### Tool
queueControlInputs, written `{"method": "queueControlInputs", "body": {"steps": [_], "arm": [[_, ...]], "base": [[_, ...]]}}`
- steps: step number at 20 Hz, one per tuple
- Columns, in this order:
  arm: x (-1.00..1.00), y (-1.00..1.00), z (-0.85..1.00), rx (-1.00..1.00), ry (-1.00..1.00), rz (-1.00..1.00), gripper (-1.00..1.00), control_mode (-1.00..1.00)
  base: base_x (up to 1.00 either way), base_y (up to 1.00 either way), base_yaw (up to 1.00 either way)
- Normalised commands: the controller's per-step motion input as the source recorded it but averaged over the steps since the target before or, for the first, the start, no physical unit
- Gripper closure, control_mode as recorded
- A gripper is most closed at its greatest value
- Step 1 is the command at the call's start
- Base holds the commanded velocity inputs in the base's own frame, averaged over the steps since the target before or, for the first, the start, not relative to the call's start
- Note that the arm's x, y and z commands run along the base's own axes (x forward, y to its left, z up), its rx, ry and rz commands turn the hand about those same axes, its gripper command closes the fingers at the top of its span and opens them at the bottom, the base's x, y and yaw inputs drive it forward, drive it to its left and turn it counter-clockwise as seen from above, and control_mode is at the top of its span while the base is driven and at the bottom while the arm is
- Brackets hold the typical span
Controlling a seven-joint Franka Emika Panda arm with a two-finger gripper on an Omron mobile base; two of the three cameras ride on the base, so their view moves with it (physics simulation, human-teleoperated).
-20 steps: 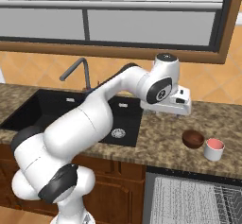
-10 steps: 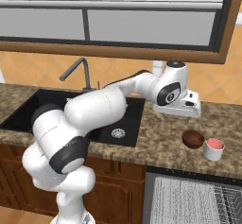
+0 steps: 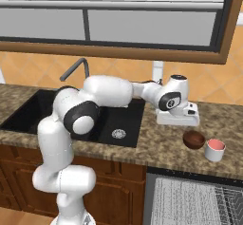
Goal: Pick up the cup and bowl from the counter, place them in the dishwasher, and close the dishwasher door.
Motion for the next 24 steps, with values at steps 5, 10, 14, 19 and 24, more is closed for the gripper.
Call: {"method": "queueControlInputs", "body": {"steps": [5, 10, 14, 19, 24], "arm": [[0.63, -0.47, -0.14, 0.12, 0.09, 0.04, -1.0, -1.0], [0.37, -0.55, -0.12, 0.12, 0.02, -0.08, -1.0, -1.0], [0.0, 0.11, -0.18, 0.0, -0.12, 0.0, -1.0, -1.0], [-0.02, 0.37, -0.46, -0.09, -0.03, 0.0, -1.0, -1.0], [-0.13, 0.84, -0.65, -0.21, 0.0, 0.0, -1.0, -1.0]], "base": [[0.0, 0.0, 0.0], [0.0, 0.0, 0.0], [0.0, 0.0, 0.0], [0.0, 0.0, 0.0], [0.0, 0.0, 0.0]]}}
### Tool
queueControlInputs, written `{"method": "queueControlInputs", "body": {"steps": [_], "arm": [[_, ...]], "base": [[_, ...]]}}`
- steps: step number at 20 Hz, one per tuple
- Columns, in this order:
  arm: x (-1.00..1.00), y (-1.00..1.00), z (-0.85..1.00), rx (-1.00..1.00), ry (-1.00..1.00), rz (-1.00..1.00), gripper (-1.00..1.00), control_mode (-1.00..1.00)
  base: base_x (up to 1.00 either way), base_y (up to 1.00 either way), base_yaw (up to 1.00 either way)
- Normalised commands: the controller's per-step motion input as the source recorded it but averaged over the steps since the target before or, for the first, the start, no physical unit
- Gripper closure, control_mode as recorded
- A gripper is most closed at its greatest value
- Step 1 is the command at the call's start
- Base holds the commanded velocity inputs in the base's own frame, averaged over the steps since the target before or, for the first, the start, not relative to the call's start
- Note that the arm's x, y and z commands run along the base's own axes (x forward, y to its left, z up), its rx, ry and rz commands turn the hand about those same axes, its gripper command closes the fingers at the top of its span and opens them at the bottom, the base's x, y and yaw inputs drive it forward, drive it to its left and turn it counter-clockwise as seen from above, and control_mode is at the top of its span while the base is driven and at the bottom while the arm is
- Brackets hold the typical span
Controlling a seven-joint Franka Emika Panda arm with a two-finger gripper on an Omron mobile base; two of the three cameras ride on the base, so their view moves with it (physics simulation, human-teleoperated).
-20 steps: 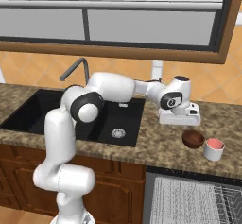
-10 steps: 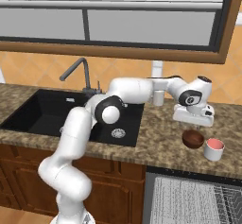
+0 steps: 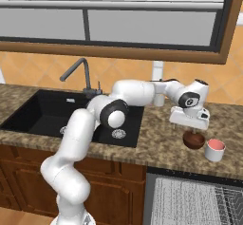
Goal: Pick up the cup and bowl from the counter, place them in the dishwasher, and close the dishwasher door.
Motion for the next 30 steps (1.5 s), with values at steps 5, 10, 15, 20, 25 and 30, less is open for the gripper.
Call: {"method": "queueControlInputs", "body": {"steps": [5, 10, 15, 20, 25, 30], "arm": [[0.0, 0.09, -0.33, -0.12, 0.0, -0.02, -1.0, -1.0], [0.0, -0.27, -0.11, -0.01, 0.0, -0.01, -1.0, -1.0], [0.07, -0.01, -0.1, -0.01, 0.0, 0.0, -1.0, -1.0], [0.54, -0.28, -0.04, 0.0, 0.0, 0.02, -1.0, -1.0], [0.08, -0.27, -0.06, 0.0, 0.0, 0.01, -1.0, -1.0], [0.0, -0.02, -0.12, 0.0, 0.0, 0.0, -1.0, -1.0]], "base": [[0.0, 0.0, 0.0], [0.0, 0.0, 0.0], [0.0, 0.0, 0.0], [0.0, 0.0, 0.0], [0.0, 0.0, 0.0], [0.0, 0.0, 0.0]]}}
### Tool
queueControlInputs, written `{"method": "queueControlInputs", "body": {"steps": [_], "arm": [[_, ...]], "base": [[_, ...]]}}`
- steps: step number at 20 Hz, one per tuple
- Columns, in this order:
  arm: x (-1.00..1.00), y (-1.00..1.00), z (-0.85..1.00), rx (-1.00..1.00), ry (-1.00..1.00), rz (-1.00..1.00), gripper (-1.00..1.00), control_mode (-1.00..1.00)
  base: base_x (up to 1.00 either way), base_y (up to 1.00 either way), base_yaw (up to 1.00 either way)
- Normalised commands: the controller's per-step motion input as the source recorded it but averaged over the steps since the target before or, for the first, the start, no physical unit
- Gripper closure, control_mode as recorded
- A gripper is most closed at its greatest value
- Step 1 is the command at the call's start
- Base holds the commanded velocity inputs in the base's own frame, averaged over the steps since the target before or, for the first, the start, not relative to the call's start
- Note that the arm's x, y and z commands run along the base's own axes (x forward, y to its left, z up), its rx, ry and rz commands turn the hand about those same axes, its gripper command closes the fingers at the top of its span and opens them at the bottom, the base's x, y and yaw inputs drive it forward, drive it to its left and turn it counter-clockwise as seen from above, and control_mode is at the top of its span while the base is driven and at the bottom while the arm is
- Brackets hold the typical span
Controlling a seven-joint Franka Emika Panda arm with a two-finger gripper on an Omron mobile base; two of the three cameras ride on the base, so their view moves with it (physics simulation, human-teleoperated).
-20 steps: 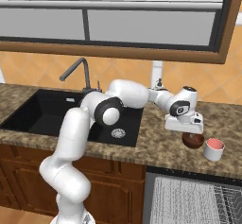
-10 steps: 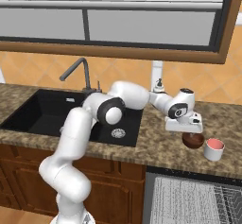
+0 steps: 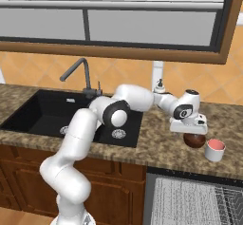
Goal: Pick up the cup and bowl from the counter, place them in the dishwasher, and close the dishwasher door.
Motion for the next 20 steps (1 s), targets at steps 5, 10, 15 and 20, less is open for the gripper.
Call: {"method": "queueControlInputs", "body": {"steps": [5, 10, 15, 20], "arm": [[0.0, 0.0, -0.16, 0.0, 0.0, 0.0, 1.0, -1.0], [0.0, 0.01, -0.08, 0.0, 0.01, 0.0, 1.0, -1.0], [-0.41, 0.69, 0.0, 0.0, 0.02, 0.0, 1.0, -1.0], [-1.0, 0.95, 0.27, 0.0, -0.19, -0.01, 1.0, -1.0]], "base": [[0.0, 0.0, 0.0], [0.0, 0.0, 0.0], [0.0, 0.0, 0.0], [0.0, 0.0, 0.0]]}}
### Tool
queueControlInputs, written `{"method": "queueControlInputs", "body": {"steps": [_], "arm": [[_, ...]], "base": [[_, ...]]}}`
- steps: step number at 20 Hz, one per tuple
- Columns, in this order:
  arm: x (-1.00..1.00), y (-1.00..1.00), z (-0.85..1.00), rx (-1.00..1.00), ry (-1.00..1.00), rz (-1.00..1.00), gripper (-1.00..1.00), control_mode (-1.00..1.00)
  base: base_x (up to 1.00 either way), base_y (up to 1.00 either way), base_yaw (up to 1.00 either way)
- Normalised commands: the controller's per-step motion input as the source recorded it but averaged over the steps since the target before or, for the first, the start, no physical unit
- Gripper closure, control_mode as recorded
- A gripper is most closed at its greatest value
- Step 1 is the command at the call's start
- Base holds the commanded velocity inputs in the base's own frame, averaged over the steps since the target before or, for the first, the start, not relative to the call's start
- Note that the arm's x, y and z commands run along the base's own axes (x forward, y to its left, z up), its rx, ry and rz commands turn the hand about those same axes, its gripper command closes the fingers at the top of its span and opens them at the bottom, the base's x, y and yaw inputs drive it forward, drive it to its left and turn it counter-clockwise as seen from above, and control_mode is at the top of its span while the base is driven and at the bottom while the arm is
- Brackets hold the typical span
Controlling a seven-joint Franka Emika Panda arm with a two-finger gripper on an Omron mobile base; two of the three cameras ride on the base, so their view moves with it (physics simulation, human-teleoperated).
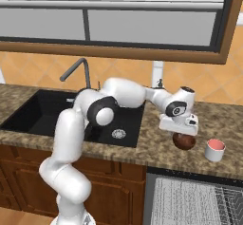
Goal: Pick up the cup and bowl from the counter, place them in the dishwasher, and close the dishwasher door.
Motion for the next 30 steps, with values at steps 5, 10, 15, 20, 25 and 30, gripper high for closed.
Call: {"method": "queueControlInputs", "body": {"steps": [5, 10, 15, 20, 25, 30], "arm": [[-1.0, 0.98, 0.09, 0.0, -0.32, 0.0, 1.0, -1.0], [-1.0, 0.84, 0.33, -0.16, -0.19, 0.16, 1.0, -1.0], [-1.0, 0.39, 0.19, -0.11, 0.0, 0.2, 1.0, -1.0], [-1.0, -0.33, -0.05, 0.05, 0.0, 0.07, 1.0, -1.0], [-0.26, -1.0, -0.21, 0.26, 0.12, 0.0, 1.0, -1.0], [0.03, -0.95, -0.36, 0.22, 0.11, 0.0, 1.0, -1.0]], "base": [[0.0, 0.0, 0.0], [0.0, 0.0, 0.0], [0.0, 0.0, 0.0], [0.0, 0.0, 0.0], [0.0, 0.0, 0.0], [0.0, 0.0, 0.0]]}}
